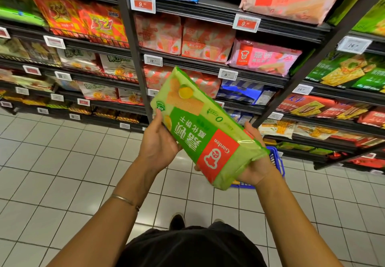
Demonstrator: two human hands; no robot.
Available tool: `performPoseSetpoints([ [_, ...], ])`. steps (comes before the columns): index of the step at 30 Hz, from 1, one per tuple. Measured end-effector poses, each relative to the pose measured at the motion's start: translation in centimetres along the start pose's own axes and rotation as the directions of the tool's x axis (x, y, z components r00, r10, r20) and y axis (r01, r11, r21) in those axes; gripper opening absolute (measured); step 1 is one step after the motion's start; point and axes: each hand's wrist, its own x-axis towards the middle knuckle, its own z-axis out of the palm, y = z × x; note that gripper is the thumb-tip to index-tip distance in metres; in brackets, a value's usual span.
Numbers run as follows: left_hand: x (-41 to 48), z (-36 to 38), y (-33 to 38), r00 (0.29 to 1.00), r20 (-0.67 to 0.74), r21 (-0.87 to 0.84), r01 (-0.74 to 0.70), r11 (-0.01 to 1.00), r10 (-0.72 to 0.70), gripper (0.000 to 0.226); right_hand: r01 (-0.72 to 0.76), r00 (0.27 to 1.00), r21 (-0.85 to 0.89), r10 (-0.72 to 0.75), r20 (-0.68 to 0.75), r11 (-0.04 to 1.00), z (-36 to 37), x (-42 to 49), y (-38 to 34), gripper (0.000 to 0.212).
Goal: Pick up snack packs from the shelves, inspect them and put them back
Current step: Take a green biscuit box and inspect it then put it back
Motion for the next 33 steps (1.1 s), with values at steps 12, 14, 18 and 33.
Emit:
performPoseSetpoints([
  [12, -0.2, -0.7, 0.8, 0.991, -0.055, -0.002, -0.125, 0.992, 0.125, 0.071, 0.139, 0.985, 0.12, -0.124, -0.121, 0.983, -2.7, 0.2, 0.6, 0.09],
  [14, -0.3, -0.6, 0.6, 0.989, -0.047, 0.001, -0.139, 0.99, 0.139, 0.069, 0.188, 0.962, 0.057, -0.172, -0.211, 0.981, -2.9, 0.5, 0.8, 0.073],
  [18, -0.6, -0.4, 0.6, 0.981, 0.096, 0.04, -0.174, 0.984, 0.169, 0.094, 0.225, 0.892, -0.068, -0.234, -0.386, 0.972, -2.9, 1.1, 0.8, 0.045],
  [33, -1.3, 0.2, 1.0, 0.972, 0.088, 0.036, -0.222, 0.974, 0.218, 0.127, 0.138, 0.837, -0.05, -0.144, -0.528, 0.989, -2.6, 1.2, 0.4, 0.044],
])
